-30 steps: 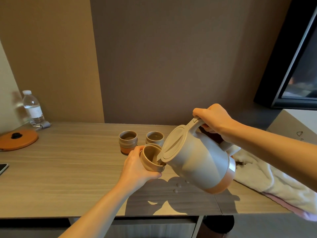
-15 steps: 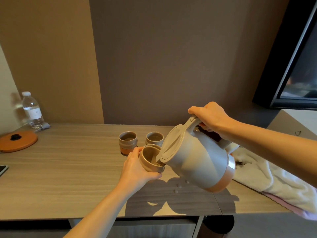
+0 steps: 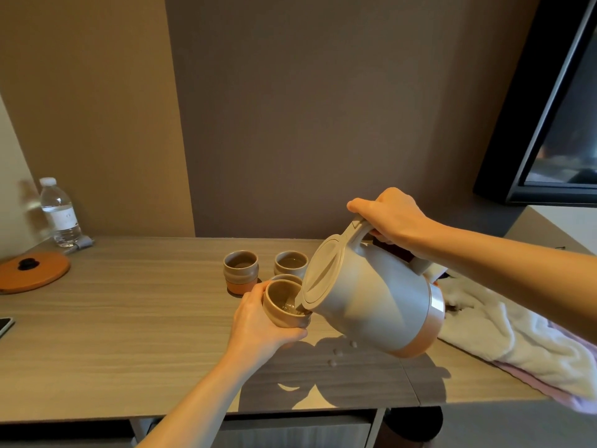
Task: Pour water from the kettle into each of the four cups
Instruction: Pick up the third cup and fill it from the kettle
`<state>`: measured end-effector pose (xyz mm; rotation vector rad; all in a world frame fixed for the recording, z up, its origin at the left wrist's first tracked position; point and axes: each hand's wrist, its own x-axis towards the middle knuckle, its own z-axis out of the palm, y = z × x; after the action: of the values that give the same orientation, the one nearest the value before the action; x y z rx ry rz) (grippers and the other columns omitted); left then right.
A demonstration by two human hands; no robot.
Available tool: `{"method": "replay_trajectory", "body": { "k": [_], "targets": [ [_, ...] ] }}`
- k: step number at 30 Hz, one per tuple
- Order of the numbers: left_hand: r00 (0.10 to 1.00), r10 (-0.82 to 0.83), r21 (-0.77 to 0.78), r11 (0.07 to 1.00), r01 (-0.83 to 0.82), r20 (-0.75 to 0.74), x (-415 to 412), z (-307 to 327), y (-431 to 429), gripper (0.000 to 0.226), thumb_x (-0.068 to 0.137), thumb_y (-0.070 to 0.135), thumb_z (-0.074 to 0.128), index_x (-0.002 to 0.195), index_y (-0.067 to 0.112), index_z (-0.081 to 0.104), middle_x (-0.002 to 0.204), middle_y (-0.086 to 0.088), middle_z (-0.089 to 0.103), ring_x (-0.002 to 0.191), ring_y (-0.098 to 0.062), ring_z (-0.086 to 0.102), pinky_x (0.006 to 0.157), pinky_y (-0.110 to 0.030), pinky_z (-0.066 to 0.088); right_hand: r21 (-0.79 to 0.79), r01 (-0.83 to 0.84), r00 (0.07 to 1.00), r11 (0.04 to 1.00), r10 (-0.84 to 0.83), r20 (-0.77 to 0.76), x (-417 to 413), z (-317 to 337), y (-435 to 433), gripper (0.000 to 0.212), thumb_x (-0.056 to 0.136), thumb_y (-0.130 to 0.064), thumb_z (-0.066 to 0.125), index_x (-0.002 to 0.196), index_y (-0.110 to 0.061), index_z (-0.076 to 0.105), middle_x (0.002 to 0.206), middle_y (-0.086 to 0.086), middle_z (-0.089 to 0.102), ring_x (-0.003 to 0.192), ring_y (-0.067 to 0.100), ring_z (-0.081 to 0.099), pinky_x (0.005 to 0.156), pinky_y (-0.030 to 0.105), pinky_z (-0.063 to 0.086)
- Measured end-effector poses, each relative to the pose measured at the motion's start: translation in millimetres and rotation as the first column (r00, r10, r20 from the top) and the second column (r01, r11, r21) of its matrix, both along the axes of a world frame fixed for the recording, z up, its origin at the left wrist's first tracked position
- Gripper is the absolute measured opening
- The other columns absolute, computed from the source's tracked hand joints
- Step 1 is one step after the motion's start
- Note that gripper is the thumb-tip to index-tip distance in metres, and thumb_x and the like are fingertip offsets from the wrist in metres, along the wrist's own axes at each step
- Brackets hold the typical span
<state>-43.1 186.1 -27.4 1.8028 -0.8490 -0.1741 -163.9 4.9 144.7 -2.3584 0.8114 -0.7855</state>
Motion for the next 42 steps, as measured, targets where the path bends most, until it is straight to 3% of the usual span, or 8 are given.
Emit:
{"method": "replay_trajectory", "body": {
  "k": [12, 17, 22, 42],
  "targets": [
    [1.0, -0.003, -0.007, 1.0, 0.003, -0.024, 1.0, 1.1, 0.0, 0.089, 0.04, 0.038, 0.095, 0.115, 0.037, 0.046, 0.112, 0.011, 0.058, 0.107, -0.011, 0.054, 0.088, -0.033, 0.051, -0.085, 0.012, 0.999, 0.996, -0.015, -0.034, 6.6, 2.9, -3.4, 0.047, 0.086, -0.043, 0.051, 0.055, -0.008, 0.058, 0.06, 0.011, 0.057, 0.059, 0.023, 0.054, 0.063, 0.035, 0.048],
    [0.999, -0.004, -0.005, 1.0, 0.004, -0.044, 1.7, -2.5, 0.0, 0.091, 0.039, 0.038, 0.095, 0.116, 0.038, 0.045, 0.114, 0.011, 0.057, 0.108, -0.011, 0.054, 0.087, -0.032, 0.052, -0.083, 0.019, 0.999, 0.996, -0.022, -0.039, 6.1, 1.1, -4.8, 0.047, 0.083, -0.044, 0.051, 0.058, -0.006, 0.06, 0.06, 0.011, 0.058, 0.058, 0.024, 0.054, 0.069, 0.043, 0.055],
    [0.998, 0.009, 0.001, 1.0, -0.009, -0.057, 1.5, -7.0, -1.1, 0.094, 0.038, 0.039, 0.095, 0.118, 0.037, 0.045, 0.116, 0.011, 0.057, 0.109, -0.012, 0.054, 0.088, -0.034, 0.052, -0.097, 0.017, 0.999, 0.995, -0.022, -0.048, 7.9, 1.9, -3.9, 0.045, 0.084, -0.042, 0.052, 0.054, -0.009, 0.058, 0.058, 0.01, 0.057, 0.057, 0.024, 0.053, 0.062, 0.035, 0.047],
    [0.995, 0.013, -0.029, 0.999, -0.015, -0.098, 1.7, -4.3, 3.6, 0.091, 0.042, 0.032, 0.096, 0.116, 0.038, 0.044, 0.115, 0.011, 0.056, 0.109, -0.01, 0.053, 0.088, -0.033, 0.05, -0.104, 0.004, 0.999, 0.995, -0.009, -0.045, 9.8, 5.8, -1.0, 0.047, 0.086, -0.041, 0.052, 0.054, -0.008, 0.057, 0.059, 0.01, 0.057, 0.056, 0.023, 0.052, 0.063, 0.034, 0.048]
  ]
}}
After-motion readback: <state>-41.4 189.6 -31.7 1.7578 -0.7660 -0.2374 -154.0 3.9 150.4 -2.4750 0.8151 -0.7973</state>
